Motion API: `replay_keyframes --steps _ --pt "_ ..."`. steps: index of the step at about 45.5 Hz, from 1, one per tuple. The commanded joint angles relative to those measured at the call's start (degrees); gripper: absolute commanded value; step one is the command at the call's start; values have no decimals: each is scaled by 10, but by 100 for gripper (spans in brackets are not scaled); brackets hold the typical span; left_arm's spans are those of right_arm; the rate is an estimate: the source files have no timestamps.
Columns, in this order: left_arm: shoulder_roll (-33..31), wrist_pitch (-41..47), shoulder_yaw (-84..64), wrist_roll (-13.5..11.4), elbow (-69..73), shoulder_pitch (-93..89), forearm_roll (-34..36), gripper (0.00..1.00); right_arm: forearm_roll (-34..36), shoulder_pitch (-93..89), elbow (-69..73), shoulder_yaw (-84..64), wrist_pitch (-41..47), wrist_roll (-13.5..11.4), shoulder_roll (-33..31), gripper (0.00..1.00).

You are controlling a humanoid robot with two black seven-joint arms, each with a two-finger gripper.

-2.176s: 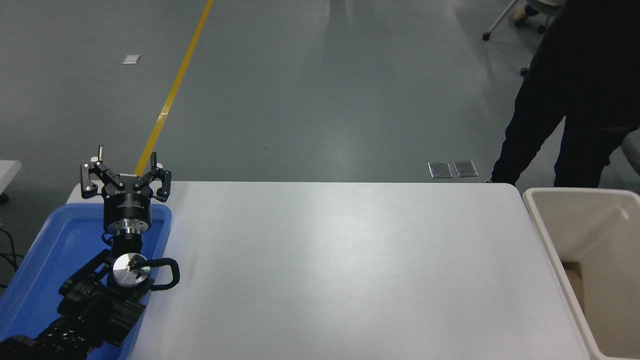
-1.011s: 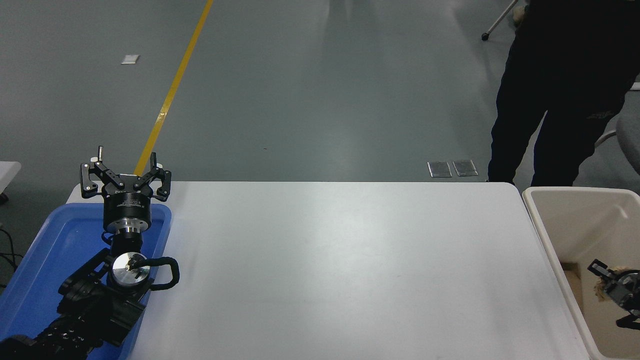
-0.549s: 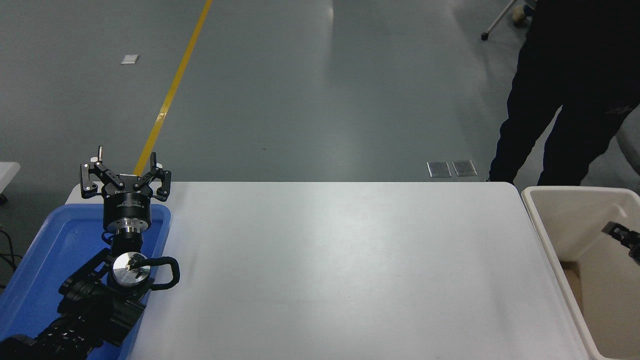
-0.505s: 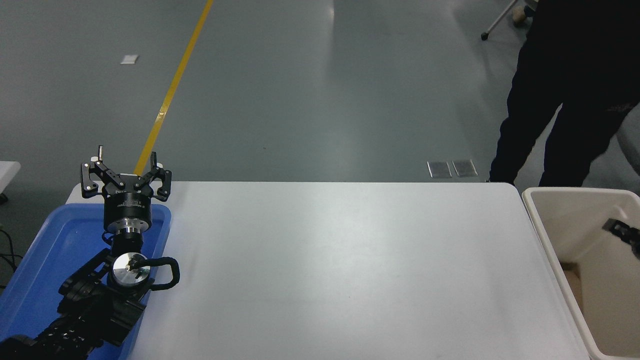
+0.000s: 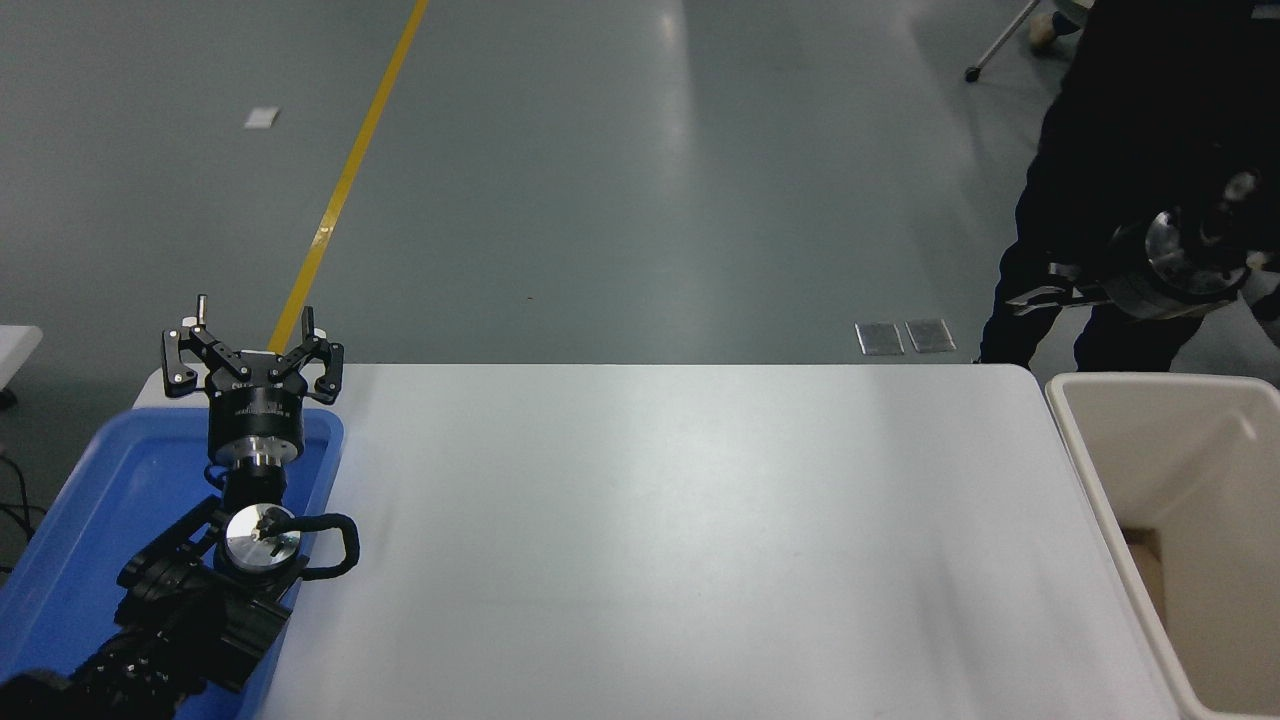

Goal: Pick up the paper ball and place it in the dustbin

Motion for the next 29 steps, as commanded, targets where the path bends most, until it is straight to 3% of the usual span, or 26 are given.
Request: replay_keyframes --steps 1,6,17,29 --pt "0 0 0 0 0 0 0 99 98 61 61 23 109 2 84 100" --pt "0 0 0 -1 0 0 0 99 159 68 75 17 140 1 97 100" --pt "2 0 0 -1 0 0 0 99 173 127 162 -21 142 2 62 100" --pt "3 0 0 -1 0 0 0 99 172 134 165 -32 139 4 51 100"
